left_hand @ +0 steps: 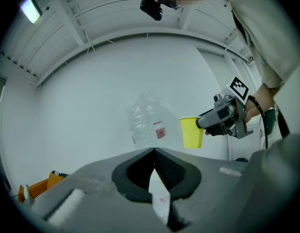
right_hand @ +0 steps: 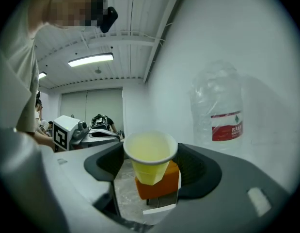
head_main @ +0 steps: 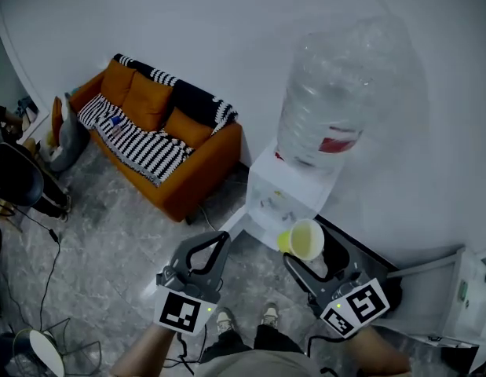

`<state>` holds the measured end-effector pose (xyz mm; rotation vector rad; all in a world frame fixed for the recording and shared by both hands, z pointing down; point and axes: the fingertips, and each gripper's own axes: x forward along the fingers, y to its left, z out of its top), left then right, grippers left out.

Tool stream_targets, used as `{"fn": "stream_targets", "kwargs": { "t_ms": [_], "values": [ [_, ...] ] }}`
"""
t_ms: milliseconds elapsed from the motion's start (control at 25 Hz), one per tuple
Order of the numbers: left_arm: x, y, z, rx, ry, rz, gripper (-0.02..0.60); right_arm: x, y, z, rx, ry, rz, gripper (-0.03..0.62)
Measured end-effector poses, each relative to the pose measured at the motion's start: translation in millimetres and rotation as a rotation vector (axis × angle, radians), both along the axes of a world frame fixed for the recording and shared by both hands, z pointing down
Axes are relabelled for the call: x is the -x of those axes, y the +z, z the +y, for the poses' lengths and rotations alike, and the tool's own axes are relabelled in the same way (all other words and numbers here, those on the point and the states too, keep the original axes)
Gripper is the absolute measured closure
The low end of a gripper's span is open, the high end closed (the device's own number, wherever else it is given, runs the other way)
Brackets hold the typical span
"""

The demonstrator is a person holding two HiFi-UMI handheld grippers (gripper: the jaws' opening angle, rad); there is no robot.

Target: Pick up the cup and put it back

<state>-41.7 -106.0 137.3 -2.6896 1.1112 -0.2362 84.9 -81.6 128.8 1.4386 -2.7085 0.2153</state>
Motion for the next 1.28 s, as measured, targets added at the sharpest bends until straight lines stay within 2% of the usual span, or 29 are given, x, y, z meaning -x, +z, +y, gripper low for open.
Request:
{"fn": "stream_targets", "kwargs": {
  "t_ms": [80, 200, 280, 400, 760, 1080, 1280],
  "values": [
    [5, -7, 5, 0.016, -0.014, 0.006, 0.58, -1, -10, 9, -0.025, 0.004, 0.029, 0.244],
    [12, -9, 12, 0.084, -0.045, 0.048, 0.58, 3, -21, 25, -0.078, 0.007, 0.118, 0.245],
    [16, -10, 19, 0.106, -0.058, 0.06, 0.58, 9, -25, 36, -0.092, -0.001, 0.136, 0.244],
    [16, -12, 26, 0.128, -0.066, 0.077, 0.58, 15, -23, 47, -0.07, -0.015, 0.14, 0.244],
    [16, -12, 51, 0.136, -0.086, 0.065, 0.58, 22, -7, 73, -0.003, -0.047, 0.147, 0.244],
    [20, -10, 50, 0.145, -0.105, 0.043, 0.58, 22, -2, 71, 0.011, -0.061, 0.139, 0.244],
    [15, -9, 49, 0.15, -0.099, 0.063, 0.58, 24, 5, 65, 0.036, -0.065, 0.113, 0.244]
  ]
}}
